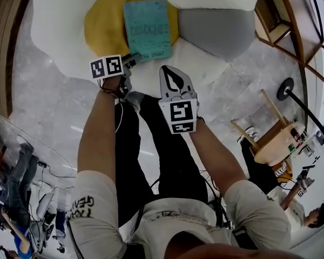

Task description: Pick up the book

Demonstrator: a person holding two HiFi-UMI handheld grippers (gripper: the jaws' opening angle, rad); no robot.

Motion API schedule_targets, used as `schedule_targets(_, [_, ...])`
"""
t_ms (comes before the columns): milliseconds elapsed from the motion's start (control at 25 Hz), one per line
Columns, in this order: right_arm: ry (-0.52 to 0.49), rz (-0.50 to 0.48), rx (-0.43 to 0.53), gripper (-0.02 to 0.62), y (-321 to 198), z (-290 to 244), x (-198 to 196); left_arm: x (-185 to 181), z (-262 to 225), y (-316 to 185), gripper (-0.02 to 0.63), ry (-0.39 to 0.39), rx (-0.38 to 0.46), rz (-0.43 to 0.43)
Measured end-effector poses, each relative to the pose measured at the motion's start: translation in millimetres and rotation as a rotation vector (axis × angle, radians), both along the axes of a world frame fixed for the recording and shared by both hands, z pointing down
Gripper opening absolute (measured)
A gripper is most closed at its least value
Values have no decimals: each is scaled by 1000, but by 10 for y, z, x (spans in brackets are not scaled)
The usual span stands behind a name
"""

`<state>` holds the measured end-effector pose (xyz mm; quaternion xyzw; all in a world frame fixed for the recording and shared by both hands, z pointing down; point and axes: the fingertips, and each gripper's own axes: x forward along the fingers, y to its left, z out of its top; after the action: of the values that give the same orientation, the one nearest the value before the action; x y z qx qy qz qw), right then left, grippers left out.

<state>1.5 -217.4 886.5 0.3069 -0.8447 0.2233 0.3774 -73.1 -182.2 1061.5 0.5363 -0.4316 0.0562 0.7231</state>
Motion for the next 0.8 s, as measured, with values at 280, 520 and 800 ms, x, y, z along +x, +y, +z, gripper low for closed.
schedule_targets(280, [-5,22,6,25,54,-208,58,190,-343,52,176,145,45,-168])
schedule_targets(520, [10,61,13,25,37,-404,154,271,-691,78,173,193,99,-199])
schedule_targets(800, [16,134,86,25,-139,-805,177,68,-1357,-118,173,231,216,-260])
